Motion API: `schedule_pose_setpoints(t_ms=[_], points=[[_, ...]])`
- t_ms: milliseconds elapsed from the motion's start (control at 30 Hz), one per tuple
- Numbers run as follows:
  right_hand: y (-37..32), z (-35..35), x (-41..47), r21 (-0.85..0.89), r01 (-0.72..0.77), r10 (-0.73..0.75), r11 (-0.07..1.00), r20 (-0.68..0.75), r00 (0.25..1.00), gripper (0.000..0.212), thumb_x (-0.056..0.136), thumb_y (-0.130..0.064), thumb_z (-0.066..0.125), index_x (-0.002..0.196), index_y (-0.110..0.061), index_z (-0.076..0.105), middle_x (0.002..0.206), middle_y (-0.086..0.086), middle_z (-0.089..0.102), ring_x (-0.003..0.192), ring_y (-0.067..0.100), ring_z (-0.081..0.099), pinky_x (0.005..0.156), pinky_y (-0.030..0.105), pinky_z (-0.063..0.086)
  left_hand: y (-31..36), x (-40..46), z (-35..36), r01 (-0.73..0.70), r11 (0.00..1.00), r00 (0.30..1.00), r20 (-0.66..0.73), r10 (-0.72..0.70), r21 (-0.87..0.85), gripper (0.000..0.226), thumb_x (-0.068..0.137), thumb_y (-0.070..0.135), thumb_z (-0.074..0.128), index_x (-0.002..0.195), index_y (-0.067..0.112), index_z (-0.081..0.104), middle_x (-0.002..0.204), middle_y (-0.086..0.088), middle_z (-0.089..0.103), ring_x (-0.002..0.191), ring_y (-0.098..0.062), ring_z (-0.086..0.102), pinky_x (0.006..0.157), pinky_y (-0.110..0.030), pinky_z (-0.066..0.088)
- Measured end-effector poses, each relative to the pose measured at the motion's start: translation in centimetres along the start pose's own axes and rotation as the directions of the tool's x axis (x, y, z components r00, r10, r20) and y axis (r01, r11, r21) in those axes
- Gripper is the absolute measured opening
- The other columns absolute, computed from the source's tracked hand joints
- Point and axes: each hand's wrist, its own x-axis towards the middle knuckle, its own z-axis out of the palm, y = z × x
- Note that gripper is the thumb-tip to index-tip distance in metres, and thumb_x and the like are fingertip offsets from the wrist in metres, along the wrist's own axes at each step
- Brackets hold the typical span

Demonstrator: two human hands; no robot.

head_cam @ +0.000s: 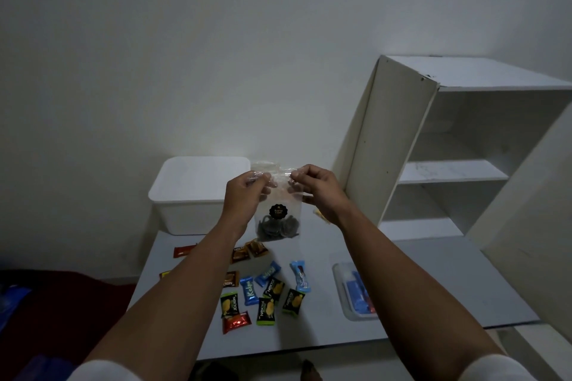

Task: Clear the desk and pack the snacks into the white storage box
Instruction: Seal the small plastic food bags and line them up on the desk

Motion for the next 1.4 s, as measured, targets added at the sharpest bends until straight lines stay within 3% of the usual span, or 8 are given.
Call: schedule_pose_setpoints(t_ms=[200,433,667,800,933,1033,1267,1400], points=[[0.2,-0.7,-0.2,0.020,-0.015,0.015,1.000,-0.037,0.999,0.010,0.091,-0.017,0.075,0.089,-0.010,0.069,0.086,0.008,0.073,0.085,0.022,0.073,0.081,0.038,0.054,-0.3,-0.1,-0.1,-0.040,0.996,0.999,0.033,0.038,0.075,0.030,0.105,0.025,0.050,0.094,0.009,0.073,0.090,-0.004,0.079,0.079,-0.012,0.067,0.078,-0.028,0.054],[0.5,-0.3,-0.1,-0.076,0.060,-0.063,0.995,-0.028,0.998,0.010,0.093,-0.016,0.074,0.085,-0.011,0.071,0.075,0.005,0.068,0.073,0.019,0.066,0.082,0.043,0.054,-0.3,-0.6,0.5,0.007,1.000,0.995,0.098,-0.009,0.015,0.024,0.100,0.031,0.060,0.096,0.012,0.075,0.092,-0.004,0.080,0.083,-0.014,0.069,0.082,-0.032,0.059],[0.5,-0.3,-0.4,-0.086,0.044,-0.045,0.995,-0.003,0.999,0.011,0.091,-0.023,0.077,0.092,-0.012,0.075,0.091,0.010,0.075,0.085,0.022,0.072,0.091,0.048,0.057,0.0,-0.7,0.9,-0.047,0.992,0.997,0.062,0.040,0.120,0.025,0.101,0.025,0.059,0.091,0.009,0.076,0.086,-0.004,0.079,0.070,-0.008,0.063,0.072,-0.026,0.055],[0.6,-0.5,-0.6,-0.042,0.078,-0.076,0.996,0.040,0.996,0.018,0.097,-0.012,0.068,0.080,-0.011,0.064,0.081,0.008,0.067,0.078,0.018,0.069,0.093,0.049,0.057,0.2,-0.7,1.1,-0.019,0.994,0.999,0.040,0.015,0.108,0.023,0.099,0.026,0.062,0.097,0.007,0.075,0.091,-0.009,0.078,0.075,-0.014,0.067,0.071,-0.028,0.056],[0.3,-0.7,-0.6,-0.051,0.068,-0.067,0.996,0.020,0.998,0.009,0.098,-0.014,0.066,0.092,-0.007,0.066,0.089,0.014,0.069,0.085,0.027,0.071,0.091,0.048,0.059,0.4,-1.1,1.0,-0.019,1.000,1.000,0.020,0.019,0.023,0.025,0.103,0.026,0.056,0.091,0.011,0.071,0.088,-0.009,0.078,0.075,-0.014,0.069,0.076,-0.029,0.058],[0.3,-0.7,-0.5,-0.069,0.039,-0.039,0.997,0.000,0.999,0.012,0.094,-0.018,0.072,0.095,-0.006,0.072,0.087,0.012,0.073,0.084,0.025,0.073,0.092,0.049,0.058,0.5,-1.0,0.8,-0.069,0.991,0.997,0.036,0.065,0.118,0.032,0.105,0.026,0.051,0.092,0.005,0.071,0.083,-0.006,0.077,0.071,-0.010,0.067,0.074,-0.026,0.056],[0.5,-0.4,-0.4,-0.144,0.114,-0.117,0.983,-0.012,0.993,0.018,0.095,-0.012,0.070,0.078,-0.010,0.067,0.074,0.010,0.066,0.070,0.022,0.062,0.074,0.036,0.053,0.2,-1.2,1.4,-0.066,0.991,0.996,0.069,0.058,0.120,0.032,0.105,0.024,0.053,0.089,0.003,0.073,0.079,-0.007,0.076,0.069,-0.013,0.067,0.072,-0.030,0.056],[0.4,-0.9,-0.4,-0.180,0.037,-0.034,0.983,0.019,0.999,0.012,0.092,-0.018,0.075,0.086,-0.008,0.074,0.079,0.008,0.074,0.076,0.021,0.069,0.075,0.033,0.056,-0.1,-1.2,1.1,-0.092,0.980,0.992,0.102,0.075,0.176,0.033,0.107,0.024,0.048,0.093,0.006,0.073,0.080,-0.006,0.076,0.075,-0.017,0.069,0.078,-0.038,0.058]])
